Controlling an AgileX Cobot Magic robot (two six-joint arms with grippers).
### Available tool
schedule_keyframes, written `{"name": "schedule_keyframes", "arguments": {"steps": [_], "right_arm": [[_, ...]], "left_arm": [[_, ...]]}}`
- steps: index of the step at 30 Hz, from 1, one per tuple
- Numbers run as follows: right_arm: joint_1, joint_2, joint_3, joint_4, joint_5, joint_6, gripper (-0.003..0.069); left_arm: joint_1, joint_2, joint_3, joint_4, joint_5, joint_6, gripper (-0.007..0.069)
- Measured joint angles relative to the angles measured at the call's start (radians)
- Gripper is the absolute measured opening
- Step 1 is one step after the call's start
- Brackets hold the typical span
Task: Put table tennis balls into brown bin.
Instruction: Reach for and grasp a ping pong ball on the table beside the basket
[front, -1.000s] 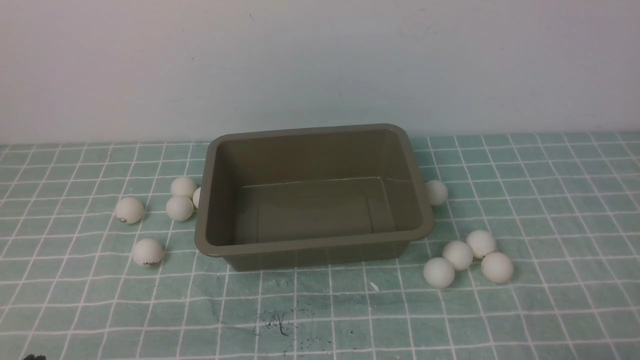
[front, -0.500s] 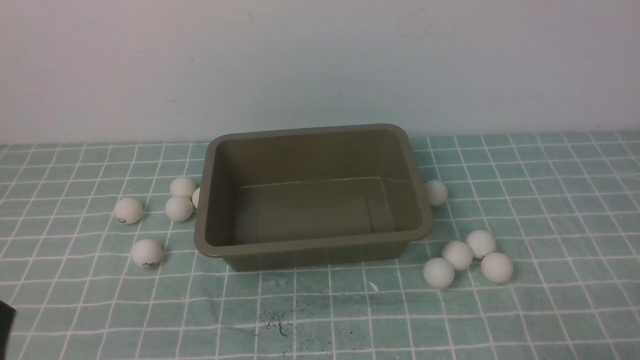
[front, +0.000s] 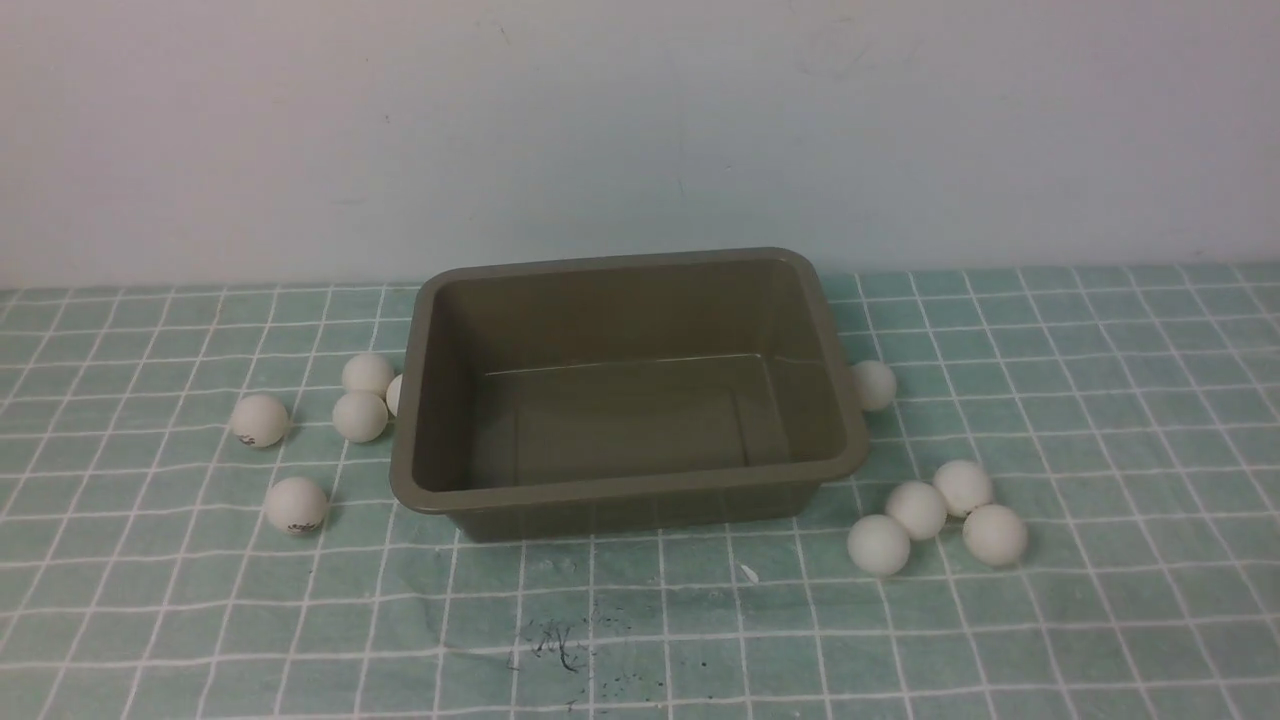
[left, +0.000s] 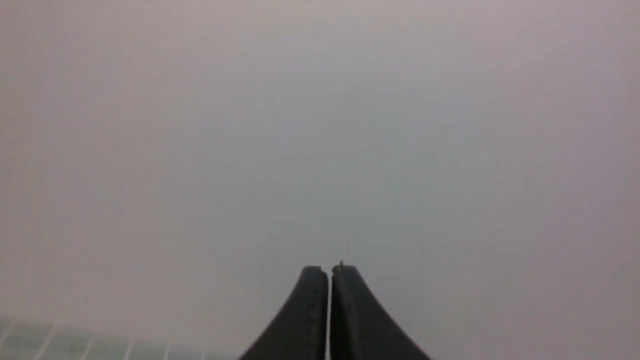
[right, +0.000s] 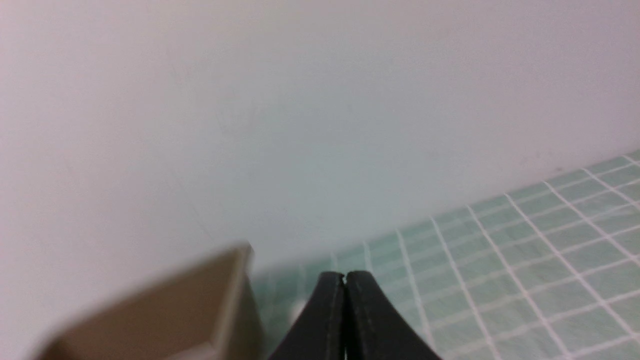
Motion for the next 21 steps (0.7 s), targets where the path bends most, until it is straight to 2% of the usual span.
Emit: {"name": "schedule_keyframes", "arguments": {"steps": [1,4,8,11,15,16,17,19,21], "right_arm": [[0.000,0.000,0.000,0.075,-0.052,0.029,-0.0013],[0.000,0.000,0.000,0.190,-0.122,0.041,-0.0013],[0.000,0.000,0.000,0.231,-0.148,0.014,-0.0013],[0.000,0.000,-0.002,0.246,-0.151,0.040,-0.0013],[0.003,0.012,-0.117,0.153,0.112,0.009,-0.0013],[0.005,0.052,-0.205,0.075,0.240,-0.017,-0.0013],[0.005,0.069,-0.232,0.065,0.275,-0.025,-0.0013],[0.009,0.229,-0.409,-0.061,0.492,-0.059,-0.0013],[0.009,0.293,-0.467,-0.099,0.556,-0.067,-0.0013]], "left_arm": [[0.000,0.125,-0.079,0.050,0.170,0.005,-0.0005],[0.000,0.398,-0.185,0.143,0.411,0.033,-0.0005],[0.000,0.713,-0.241,0.226,0.547,0.073,-0.0005],[0.000,0.884,-0.285,0.236,0.589,0.077,-0.0005],[0.000,1.050,-0.361,0.249,0.596,0.078,-0.0005],[0.000,1.101,-0.398,0.256,0.607,0.079,-0.0005],[0.000,1.117,-0.409,0.258,0.610,0.079,-0.0005],[0.000,1.228,-0.486,0.261,0.636,0.083,-0.0005],[0.000,1.262,-0.519,0.263,0.640,0.084,-0.0005]]}}
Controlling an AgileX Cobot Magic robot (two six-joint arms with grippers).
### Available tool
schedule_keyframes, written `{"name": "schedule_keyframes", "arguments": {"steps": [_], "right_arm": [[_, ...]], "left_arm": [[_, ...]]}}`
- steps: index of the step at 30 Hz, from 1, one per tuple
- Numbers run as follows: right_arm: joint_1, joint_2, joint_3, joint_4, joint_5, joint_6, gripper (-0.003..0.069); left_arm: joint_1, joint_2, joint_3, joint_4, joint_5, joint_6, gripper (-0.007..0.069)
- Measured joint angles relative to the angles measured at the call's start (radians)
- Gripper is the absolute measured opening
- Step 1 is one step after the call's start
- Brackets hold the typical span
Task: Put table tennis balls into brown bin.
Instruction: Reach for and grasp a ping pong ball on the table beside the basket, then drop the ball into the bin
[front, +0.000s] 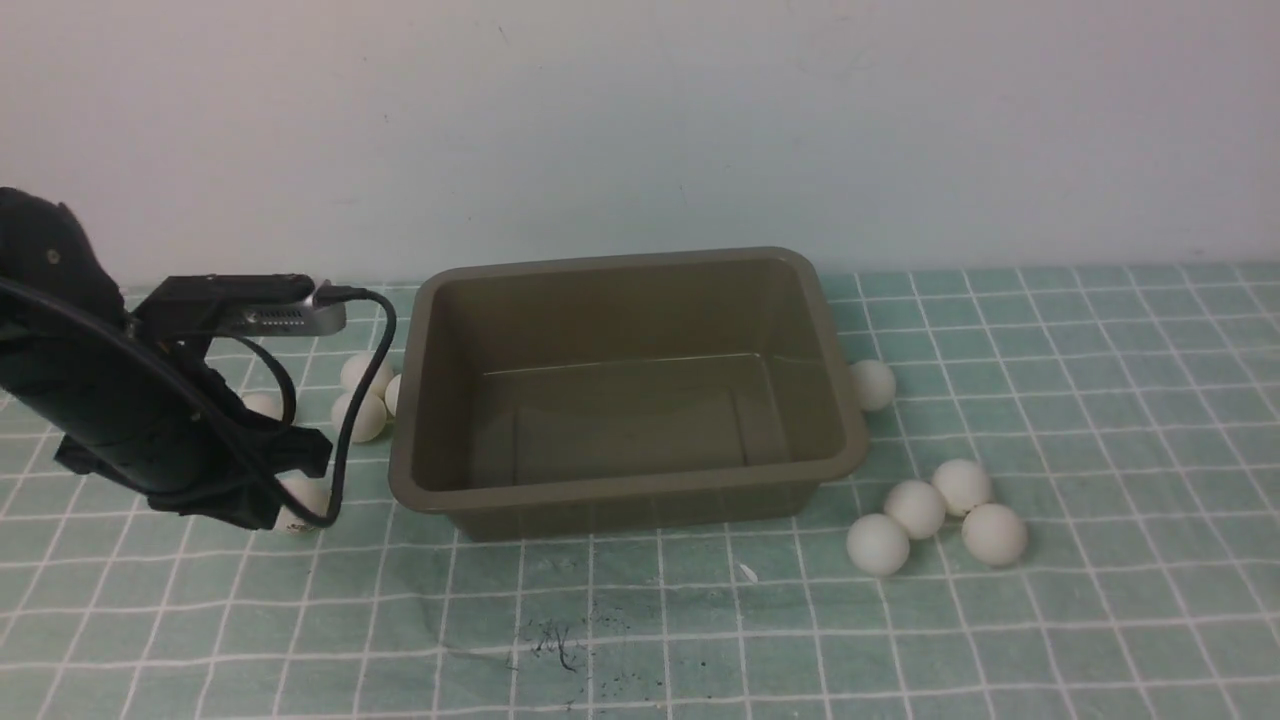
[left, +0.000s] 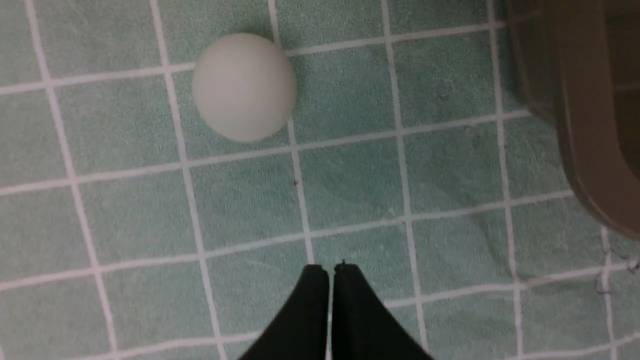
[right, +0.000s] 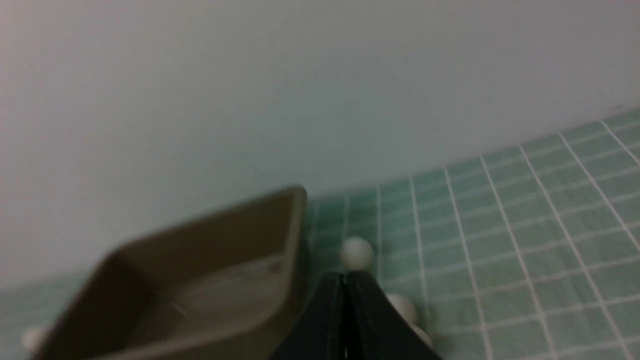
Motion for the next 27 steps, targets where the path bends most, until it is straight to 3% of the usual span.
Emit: {"name": "schedule_keyframes", "arguments": {"steps": [2,8,16,19,21,25,27], "right_arm": [[0.000,0.160,-0.129,-0.074,0.135,-0.029,-0.0013],[0.000,0.340,-0.215,-0.083,0.207,-0.076,-0.0013],[0.000,0.470,-0.221,-0.055,0.203,-0.100,-0.0013],[0.000,0.507,-0.222,-0.055,0.200,-0.129,-0.0013],[0.000,0.537,-0.224,-0.057,0.194,-0.132,-0.0006],[0.000,0.625,-0.225,-0.059,0.191,-0.145,0.0042],[0.001,0.701,-0.239,-0.051,0.190,-0.171,0.0106]], "left_arm": [[0.000,0.044,-0.036,0.006,-0.006,0.000,-0.0005],[0.000,0.067,-0.054,0.066,-0.099,0.000,0.0066],[0.000,0.162,-0.054,0.078,-0.247,-0.003,0.0441],[0.000,0.226,-0.054,0.078,-0.270,-0.008,0.0516],[0.000,0.254,-0.054,0.079,-0.270,-0.009,0.0504],[0.000,0.270,-0.058,0.092,-0.247,-0.009,0.0337],[0.000,0.261,-0.083,0.115,-0.197,-0.009,0.0353]]}}
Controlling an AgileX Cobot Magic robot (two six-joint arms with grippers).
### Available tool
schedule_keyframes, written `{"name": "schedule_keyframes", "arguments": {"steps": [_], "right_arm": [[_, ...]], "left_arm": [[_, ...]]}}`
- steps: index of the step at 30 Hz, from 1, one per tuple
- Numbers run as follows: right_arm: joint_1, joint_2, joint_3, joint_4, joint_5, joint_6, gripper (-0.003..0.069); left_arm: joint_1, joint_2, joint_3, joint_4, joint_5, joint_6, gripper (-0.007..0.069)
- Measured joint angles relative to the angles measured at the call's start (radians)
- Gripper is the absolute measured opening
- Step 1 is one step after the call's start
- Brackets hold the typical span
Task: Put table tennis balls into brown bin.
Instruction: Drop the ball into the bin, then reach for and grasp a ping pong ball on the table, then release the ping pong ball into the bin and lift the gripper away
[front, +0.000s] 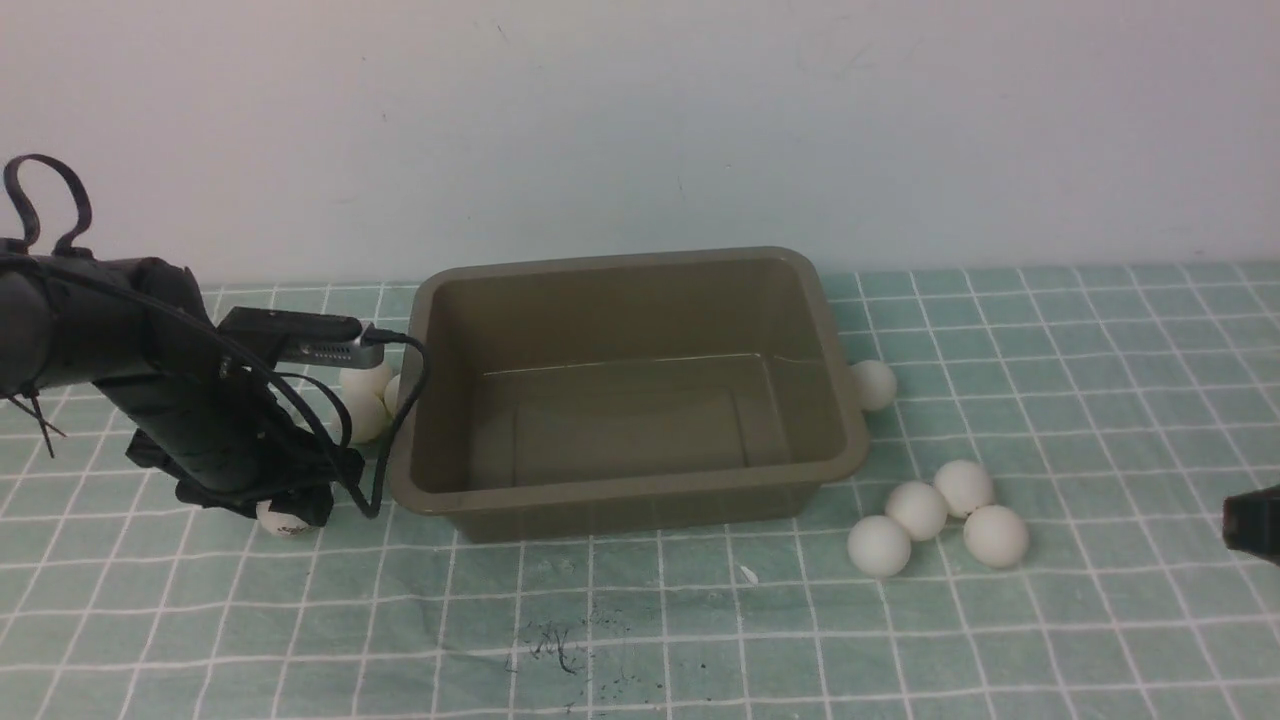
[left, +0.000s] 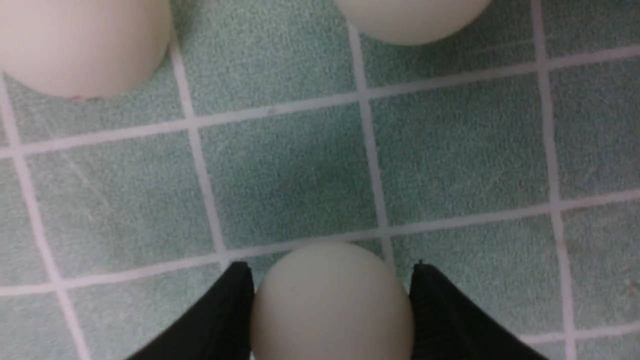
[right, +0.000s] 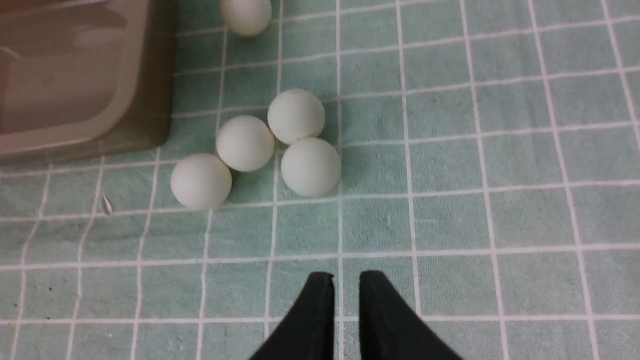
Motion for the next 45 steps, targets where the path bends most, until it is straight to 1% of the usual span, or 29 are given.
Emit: {"name": "schedule_keyframes", "arguments": {"steps": [1,4,5,6,7,8,9,10,11,12,13,16,17,19,21,23,24,25,26,27,28,30,31,34,37,39,41,43,45], "right_arm": [[0.002,0.026,-0.008,0.000,-0.003,-0.008,0.0134],[0.028,0.136,-0.050,0.008,-0.016,-0.051,0.0253],[0.040,0.167,-0.063,0.008,-0.020,-0.061,0.0287],[0.064,0.224,-0.085,0.010,-0.035,-0.074,0.0345],[0.080,0.257,-0.099,0.010,-0.053,-0.080,0.0376],[0.095,0.291,-0.107,0.010,-0.067,-0.083,0.0405],[0.112,0.343,-0.124,0.008,-0.099,-0.085,0.0439],[0.115,0.343,-0.127,0.007,-0.104,-0.086,0.0445],[0.135,0.424,-0.153,-0.001,-0.140,-0.086,0.0494],[0.135,0.433,-0.157,-0.001,-0.143,-0.086,0.0494],[0.142,0.526,-0.193,-0.006,-0.165,-0.087,0.0526],[0.143,0.610,-0.227,-0.020,-0.168,-0.087,0.0540],[0.143,0.646,-0.240,-0.024,-0.167,-0.087,0.0542],[0.143,0.704,-0.258,-0.029,-0.167,-0.086,0.0545],[0.144,0.749,-0.266,-0.029,-0.173,-0.083,0.0545],[0.146,0.779,-0.266,-0.028,-0.186,-0.084,0.0538],[0.146,0.795,-0.266,-0.028,-0.193,-0.084,0.0521],[0.146,0.808,-0.266,-0.028,-0.198,-0.084,0.0499],[0.146,0.815,-0.266,-0.028,-0.200,-0.084,0.0466],[0.146,0.822,-0.266,-0.028,-0.197,-0.084,0.0395],[0.146,0.824,-0.266,-0.028,-0.188,-0.084,0.0342],[0.146,0.816,-0.269,-0.035,-0.166,-0.085,0.0351],[0.146,0.792,-0.269,-0.050,-0.133,-0.087,0.0360],[0.149,0.686,-0.269,-0.045,-0.061,-0.087,0.0360],[0.173,0.575,-0.269,0.029,-0.051,-0.091,0.0360],[0.216,0.529,-0.284,0.096,-0.075,-0.125,0.0360],[0.271,0.535,-0.333,0.154,-0.090,-0.181,0.0360],[0.308,0.569,-0.393,0.177,-0.094,-0.220,0.0360],[0.342,0.625,-0.479,0.188,-0.092,-0.254,0.0367]], "left_arm": [[0.000,-0.015,-0.018,0.009,0.039,0.000,0.0353],[-0.005,-0.086,-0.084,0.002,0.128,0.000,0.0353],[-0.009,-0.111,-0.096,-0.008,0.144,0.001,0.0353],[-0.027,-0.148,-0.122,-0.032,0.156,0.012,0.0353],[-0.041,-0.169,-0.133,-0.062,0.163,0.025,0.0353],[-0.058,-0.186,-0.142,-0.083,0.163,0.041,0.0353],[-0.089,-0.203,-0.148,-0.136,0.158,0.073,0.0353],[-0.094,-0.205,-0.149,-0.136,0.158,0.079,0.0353],[-0.138,-0.206,-0.150,-0.194,0.137,0.139,0.0353],[-0.149,-0.205,-0.150,-0.199,0.135,0.146,0.0353],[-0.197,-0.175,-0.150,-0.249,0.123,0.200,0.0353],[-0.227,-0.131,-0.150,-0.283,0.108,0.219,0.0356],[-0.237,-0.107,-0.150,-0.296,0.107,0.220,0.0370],[-0.241,-0.086,-0.150,-0.298,0.108,0.222,0.0435],[-0.232,-0.086,-0.174,-0.269,0.133,0.216,0.0503],[-0.208,-0.098,-0.228,-0.215,0.180,0.182,0.0519],[-0.183,-0.110,-0.259,-0.183,0.209,0.145,0.0497],[-0.161,-0.120,-0.291,-0.152,0.238,0.119,0.0453],[-0.142,-0.128,-0.308,-0.141,0.250,0.100,0.0428],[-0.099,-0.146,-0.337,-0.105,0.286,0.070,0.0318],[-0.059,-0.157,-0.353,-0.087,0.305,0.054,0.0221],[0.003,-0.165,-0.362,-0.073,0.320,0.046,0.0120],[0.054,-0.166,-0.364,-0.068,0.330,0.043,0.0053],[0.158,-0.126,-0.364,-0.072,0.351,0.068,0.0004],[0.182,-0.060,-0.363,-0.110,0.357,0.135,0.0013],[0.179,-0.005,-0.362,-0.154,0.347,0.183,0.0053],[0.168,0.042,-0.361,-0.187,0.313,0.216,0.0127],[0.163,0.077,-0.361,-0.195,0.268,0.224,0.0220],[0.161,0.110,-0.361,-0.195,0.194,0.225,0.0354]]}}
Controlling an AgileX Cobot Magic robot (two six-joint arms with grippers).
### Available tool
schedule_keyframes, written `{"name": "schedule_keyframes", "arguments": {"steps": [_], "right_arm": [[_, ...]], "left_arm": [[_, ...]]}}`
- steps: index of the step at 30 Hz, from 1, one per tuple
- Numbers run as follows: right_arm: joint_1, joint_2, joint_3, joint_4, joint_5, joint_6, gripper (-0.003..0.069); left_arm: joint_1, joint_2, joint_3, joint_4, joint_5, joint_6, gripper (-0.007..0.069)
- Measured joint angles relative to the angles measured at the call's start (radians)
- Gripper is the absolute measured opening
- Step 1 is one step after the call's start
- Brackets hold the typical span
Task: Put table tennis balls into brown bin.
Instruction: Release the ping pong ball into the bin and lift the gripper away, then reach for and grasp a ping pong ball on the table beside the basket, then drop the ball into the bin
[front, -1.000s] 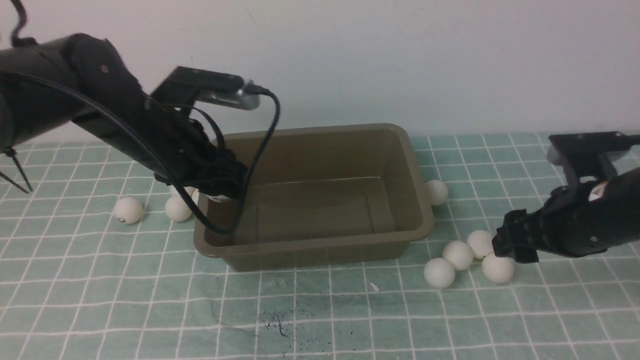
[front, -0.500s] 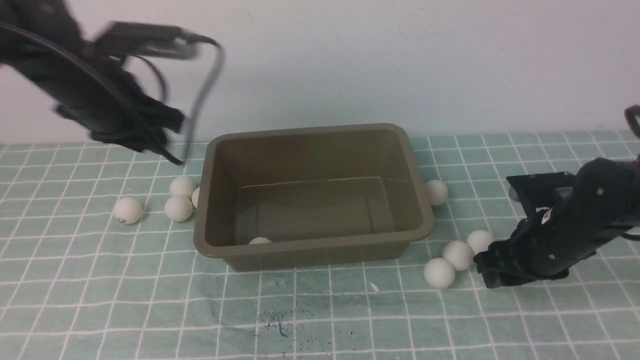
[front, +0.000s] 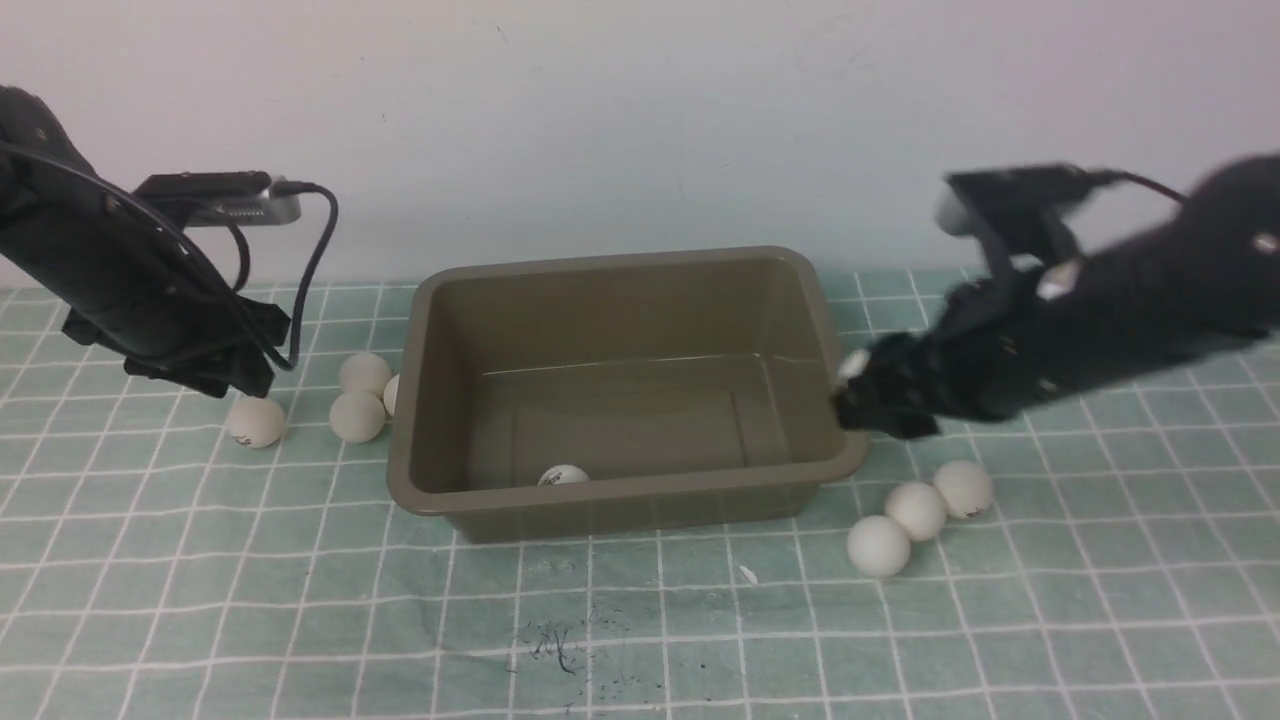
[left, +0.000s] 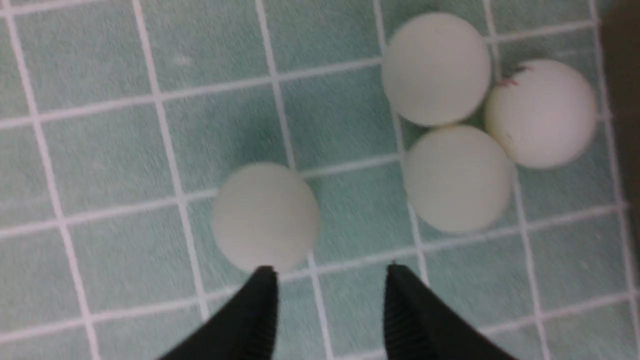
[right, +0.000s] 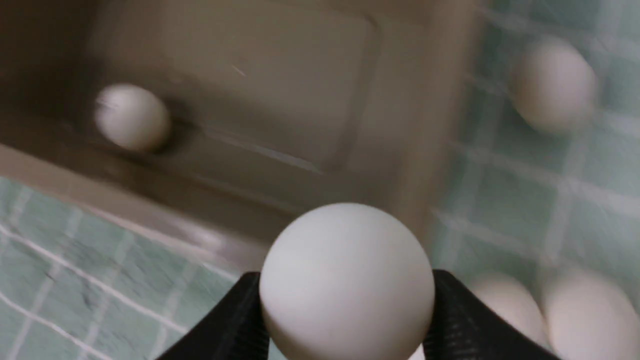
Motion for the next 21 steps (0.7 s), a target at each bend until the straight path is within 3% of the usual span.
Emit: {"name": "schedule_keyframes", "arguments": {"steps": [1,3,6,8,12,14,16,21], "right_arm": [[0.002,0.011,-0.018,0.001,0.003,-0.001,0.0370],[0.011,0.061,-0.122,0.000,0.076,-0.012,0.0447],[-0.001,0.058,-0.209,-0.064,0.210,0.013,0.0540],[-0.022,0.021,-0.219,-0.148,0.258,0.049,0.0540],[-0.119,-0.059,-0.157,-0.312,0.296,0.166,0.0442],[-0.188,-0.086,-0.086,-0.352,0.280,0.211,0.0377],[-0.220,-0.086,-0.045,-0.346,0.254,0.220,0.0359],[-0.242,0.014,0.042,-0.245,0.120,0.183,0.0385]], "left_arm": [[0.000,0.003,0.000,0.000,0.000,0.000,0.0354],[0.000,0.034,0.000,0.000,-0.073,-0.002,0.0502],[0.000,0.072,0.000,-0.003,-0.140,-0.019,0.0580],[-0.003,0.096,0.000,-0.005,-0.156,-0.032,0.0556],[-0.003,0.132,-0.011,-0.006,-0.126,-0.043,0.0328],[-0.003,0.130,-0.059,0.013,-0.048,-0.043,0.0343],[-0.003,0.127,-0.100,0.021,0.003,-0.049,0.0345],[-0.016,0.057,-0.310,-0.022,0.220,-0.063,0.0345]]}}
